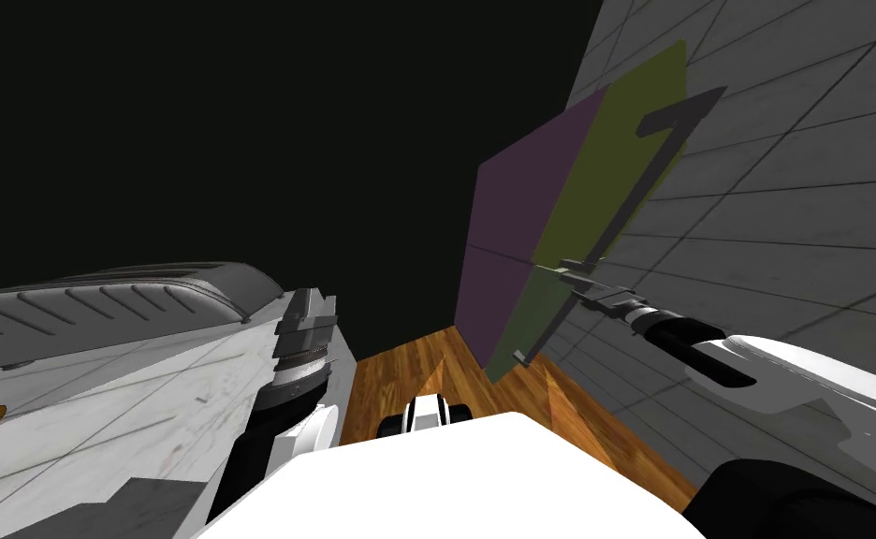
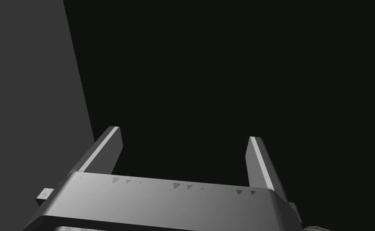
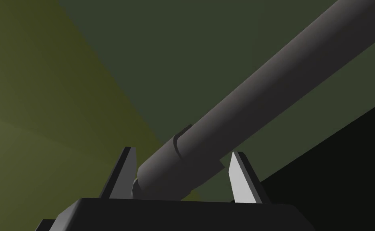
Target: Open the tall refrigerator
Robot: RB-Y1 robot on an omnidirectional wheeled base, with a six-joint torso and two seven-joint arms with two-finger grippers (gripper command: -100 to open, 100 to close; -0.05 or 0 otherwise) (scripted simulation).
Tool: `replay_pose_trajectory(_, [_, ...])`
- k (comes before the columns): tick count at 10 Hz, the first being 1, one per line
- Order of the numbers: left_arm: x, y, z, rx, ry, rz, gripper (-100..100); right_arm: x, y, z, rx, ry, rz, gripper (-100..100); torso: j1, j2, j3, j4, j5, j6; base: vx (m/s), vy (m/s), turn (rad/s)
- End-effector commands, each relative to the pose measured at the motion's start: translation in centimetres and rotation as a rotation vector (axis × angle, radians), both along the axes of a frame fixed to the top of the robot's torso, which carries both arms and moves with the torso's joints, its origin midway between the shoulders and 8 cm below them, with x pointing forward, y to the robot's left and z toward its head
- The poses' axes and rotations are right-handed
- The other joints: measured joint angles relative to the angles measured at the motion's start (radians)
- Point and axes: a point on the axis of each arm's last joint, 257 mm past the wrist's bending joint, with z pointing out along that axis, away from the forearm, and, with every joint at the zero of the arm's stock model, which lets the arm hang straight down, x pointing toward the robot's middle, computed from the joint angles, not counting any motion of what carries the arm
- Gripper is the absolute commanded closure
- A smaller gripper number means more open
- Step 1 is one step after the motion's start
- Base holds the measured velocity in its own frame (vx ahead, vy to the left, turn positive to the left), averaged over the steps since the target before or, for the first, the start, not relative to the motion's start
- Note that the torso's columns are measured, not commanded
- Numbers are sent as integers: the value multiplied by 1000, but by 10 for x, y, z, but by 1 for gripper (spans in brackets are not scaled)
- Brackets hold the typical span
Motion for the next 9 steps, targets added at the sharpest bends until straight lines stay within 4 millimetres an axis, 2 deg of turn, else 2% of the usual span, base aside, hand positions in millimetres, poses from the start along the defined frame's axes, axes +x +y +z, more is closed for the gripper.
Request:
replay_pose_trajectory(1, [0, 0, 0, 0, 0, 0, 0, 11, 31, 2, -5, 3, 105, 100, 1, -4, -3, -1, 0, -3, -97, -218, -153])
replay_pose_trajectory(2, [0, 0, 0, 0, 0, 0, 0, 16, 49, 2, -5, 2, 161, 100, 0, -11, -7, -1, 1, -2, -79, -265, -248])
replay_pose_trajectory(3, [0, 0, 0, 0, 0, 0, 0, 17, 54, 1, -5, 5, 181, 100, 2, -13, -9, -2, 2, -3, -72, -203, -132])
replay_pose_trajectory(5, [0, 0, 0, 0, 0, 0, 0, 24, 93, 3, -6, 4, 301, 100, 9, -22, -14, -6, 3, -9, -55, -216, -202])
replay_pose_trajectory(6, [0, 0, 0, 0, 0, 0, 0, 24, 96, 2, -6, 6, 314, 100, 7, -20, -13, -5, 3, -8, -35, -200, -91])
replay_pose_trajectory(8, [0, 0, 0, 0, 0, 0, 0, 28, 131, 5, -10, 1, 423, 100, 10, -20, -14, -6, 4, -9, -55, -210, -191])
replay_pose_trajectory(9, [0, 0, 0, 0, 0, 0, 0, 27, 138, 4, -10, 5, 448, 100, 6, -16, -12, -3, 5, -7, -35, -218, -101])
